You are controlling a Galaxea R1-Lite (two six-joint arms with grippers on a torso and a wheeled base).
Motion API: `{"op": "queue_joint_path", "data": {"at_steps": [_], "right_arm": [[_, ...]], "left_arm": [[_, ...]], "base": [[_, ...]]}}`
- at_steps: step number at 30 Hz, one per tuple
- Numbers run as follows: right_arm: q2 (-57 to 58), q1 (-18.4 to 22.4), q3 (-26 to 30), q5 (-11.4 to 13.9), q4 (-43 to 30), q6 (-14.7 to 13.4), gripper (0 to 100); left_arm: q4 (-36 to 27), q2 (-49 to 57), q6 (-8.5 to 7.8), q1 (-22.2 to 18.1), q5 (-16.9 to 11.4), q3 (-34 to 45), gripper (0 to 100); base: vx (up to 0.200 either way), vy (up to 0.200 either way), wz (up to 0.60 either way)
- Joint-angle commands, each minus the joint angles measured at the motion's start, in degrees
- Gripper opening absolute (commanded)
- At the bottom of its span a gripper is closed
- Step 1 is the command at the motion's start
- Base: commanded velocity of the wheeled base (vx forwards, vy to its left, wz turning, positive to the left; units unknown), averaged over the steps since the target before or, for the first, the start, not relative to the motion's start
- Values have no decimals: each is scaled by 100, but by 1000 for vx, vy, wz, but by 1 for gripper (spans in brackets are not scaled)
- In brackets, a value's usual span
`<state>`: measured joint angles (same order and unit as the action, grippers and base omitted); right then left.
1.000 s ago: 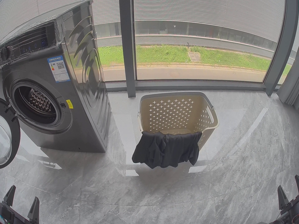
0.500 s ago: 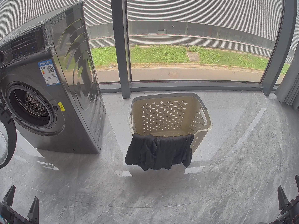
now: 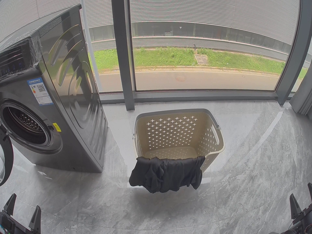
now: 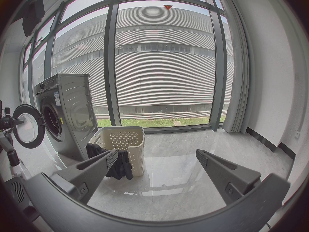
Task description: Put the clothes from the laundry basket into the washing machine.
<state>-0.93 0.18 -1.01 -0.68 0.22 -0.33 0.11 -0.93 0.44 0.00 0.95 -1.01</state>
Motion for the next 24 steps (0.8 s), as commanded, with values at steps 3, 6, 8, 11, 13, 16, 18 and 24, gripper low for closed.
{"op": "queue_joint_path", "data": {"at_steps": [3,6,8,11,13,16,18,24], "right_arm": [[49,-1,101,-2,4,-2,100],[49,-1,101,-2,4,-2,100],[49,-1,101,-2,4,-2,100],[49,-1,101,-2,4,-2,100],[49,-1,101,-2,4,-2,100],[49,-1,101,-2,4,-2,100],[49,-1,101,-2,4,-2,100],[49,-1,101,-2,4,-2,100]], "left_arm": [[-2,93,0,0,2,101,100],[-2,93,0,0,-7,101,100],[-2,93,-9,-9,2,101,100],[-2,93,0,0,-7,101,100],[-2,93,26,0,-7,101,100],[-2,93,62,0,28,101,100],[-2,93,62,0,28,101,100],[-2,93,26,0,-16,101,100]], "base": [[0,0,0],[0,0,0],[0,0,0],[0,0,0],[0,0,0],[0,0,0],[0,0,0],[0,0,0]]}}
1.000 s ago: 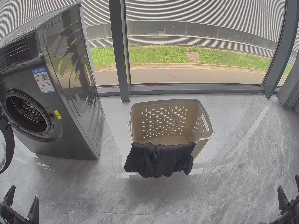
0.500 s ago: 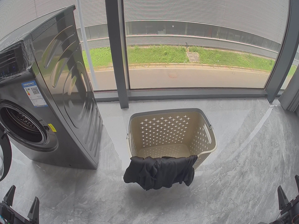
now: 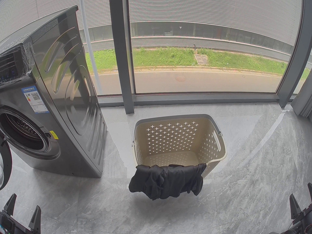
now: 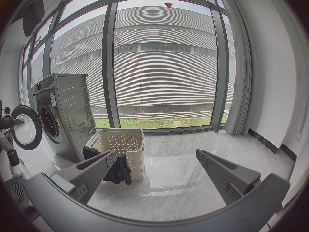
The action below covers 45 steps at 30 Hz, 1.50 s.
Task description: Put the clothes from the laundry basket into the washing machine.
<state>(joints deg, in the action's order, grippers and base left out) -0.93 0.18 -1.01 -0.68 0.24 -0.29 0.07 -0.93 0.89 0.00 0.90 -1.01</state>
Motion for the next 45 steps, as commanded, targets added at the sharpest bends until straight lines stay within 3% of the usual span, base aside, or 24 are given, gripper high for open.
{"op": "queue_joint_path", "data": {"at_steps": [1,11,12,15,17,18,19,20,22,25,27,28,30,31,33,36,43,45], "right_arm": [[49,-1,101,7,-7,3,100],[49,8,40,42,55,144,100],[84,8,-127,59,125,196,100],[-461,-9,-1604,332,28,196,100],[-839,-9,-1947,455,-130,196,100],[-1445,-9,-2377,842,-394,249,100],[-1568,-9,-2430,991,-437,267,100],[-1999,8,-2492,1562,-481,425,100],[-2737,26,-2492,2433,-508,838,100],[-3572,-27,-2483,2942,-517,1198,100],[-3862,-141,-2492,2986,-499,1330,100],[-4170,-449,-2483,2942,-464,1471,100],[-4170,-449,-2483,2942,-464,1471,100],[-4566,-1055,-2465,2819,-499,1471,100],[-4820,-1328,-2360,2635,-446,1418,100],[-5102,-1679,-2272,2573,-385,1216,100],[-6130,-2101,-2245,2547,538,337,100],[-6385,-2268,-2245,2415,793,108,100]], "left_arm": [[1,93,-27,0,-11,101,100],[10,93,-1,0,-11,101,100],[10,93,-1,0,-11,101,100],[1,93,-45,0,-2,101,100],[1,93,-45,0,6,101,100],[1,93,-45,0,6,101,100],[1,93,-45,0,6,101,100],[1,93,-36,0,6,101,100],[1,93,-27,0,-2,101,100],[1,93,-45,0,6,101,100],[1,93,-45,0,6,101,100],[1,93,-27,0,-2,101,100],[1,93,-27,0,-2,101,100],[1,93,16,0,-2,101,100],[10,93,25,0,6,101,100],[1,93,-27,0,-2,101,100],[1,93,-36,0,-11,101,100],[1,93,-45,0,-11,101,100]], "base": [[0,0,0],[0,0,0],[0,0,0],[0,0,0],[0,0,0],[0,0,0],[0,0,0],[0,0,0],[0,0,0],[0,0,0],[0,0,0],[0,0,0],[0,0,0],[0,0,0],[0,0,0],[0,0,0],[0,0,0],[0,0,0]]}}
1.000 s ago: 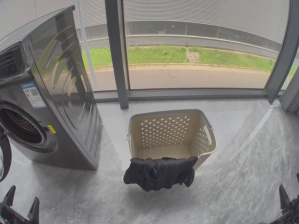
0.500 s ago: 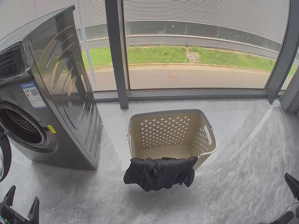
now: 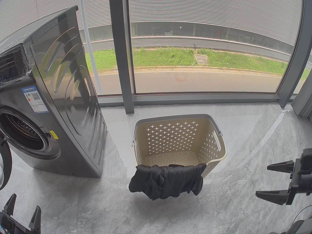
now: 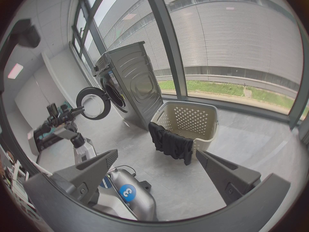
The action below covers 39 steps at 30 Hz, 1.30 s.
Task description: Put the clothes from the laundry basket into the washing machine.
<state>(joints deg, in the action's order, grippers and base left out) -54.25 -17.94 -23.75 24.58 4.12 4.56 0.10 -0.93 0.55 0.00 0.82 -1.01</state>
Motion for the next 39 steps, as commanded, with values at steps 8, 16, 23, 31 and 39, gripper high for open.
{"op": "queue_joint_path", "data": {"at_steps": [8,16,23,31,39], "right_arm": [[-2283,-807,-33,-867,1196,-482,100],[-3742,-869,-200,-1754,2559,-843,100],[-4551,-1097,-447,-2229,2866,-1159,100],[-5359,-1414,-948,-2669,2822,-1686,100],[-6010,-1537,-1299,-2906,2814,-1968,100]], "left_arm": [[-1,93,-2,0,-11,101,100],[8,93,7,0,-3,101,100],[8,93,7,0,-11,101,100],[8,93,33,0,-11,101,100],[8,93,42,0,-11,101,100]], "base": [[0,0,0],[0,0,0],[0,0,0],[0,0,0],[0,0,0]]}}
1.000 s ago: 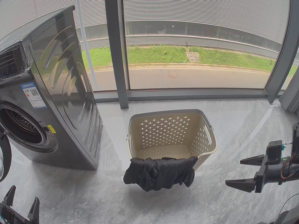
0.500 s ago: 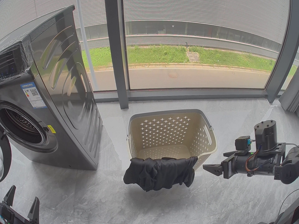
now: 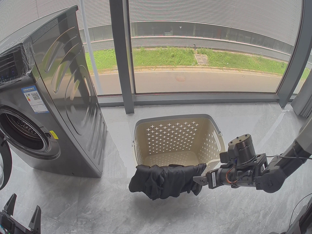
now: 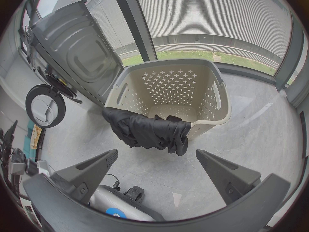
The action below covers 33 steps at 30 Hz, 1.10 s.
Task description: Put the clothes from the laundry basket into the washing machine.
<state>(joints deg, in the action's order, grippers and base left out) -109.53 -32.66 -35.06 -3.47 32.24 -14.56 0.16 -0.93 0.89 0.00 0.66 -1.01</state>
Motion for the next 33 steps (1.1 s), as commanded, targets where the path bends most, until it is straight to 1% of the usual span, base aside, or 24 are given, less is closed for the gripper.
{"op": "queue_joint_path", "data": {"at_steps": [1,5,11,14,17,23,33], "right_arm": [[-666,-56,-282,-171,1,-197,100],[-1053,-92,-537,-206,-8,-540,100],[-1545,-109,-748,-206,19,-671,100],[-1685,-136,-906,-206,10,-830,100],[-1773,-241,-1003,-206,10,-926,100],[-2011,-259,-1266,-206,10,-944,100],[-2494,-241,-1899,-206,54,-961,100]], "left_arm": [[2,93,16,0,4,101,100],[2,93,34,0,-4,92,100],[2,93,34,0,-4,92,100],[2,93,34,0,-4,92,100],[2,93,34,0,-4,92,100],[2,93,34,0,-4,92,100],[2,93,43,0,-4,92,100]], "base": [[0,0,0],[0,0,0],[0,0,0],[0,0,0],[0,0,0],[0,0,0],[0,0,0]]}}
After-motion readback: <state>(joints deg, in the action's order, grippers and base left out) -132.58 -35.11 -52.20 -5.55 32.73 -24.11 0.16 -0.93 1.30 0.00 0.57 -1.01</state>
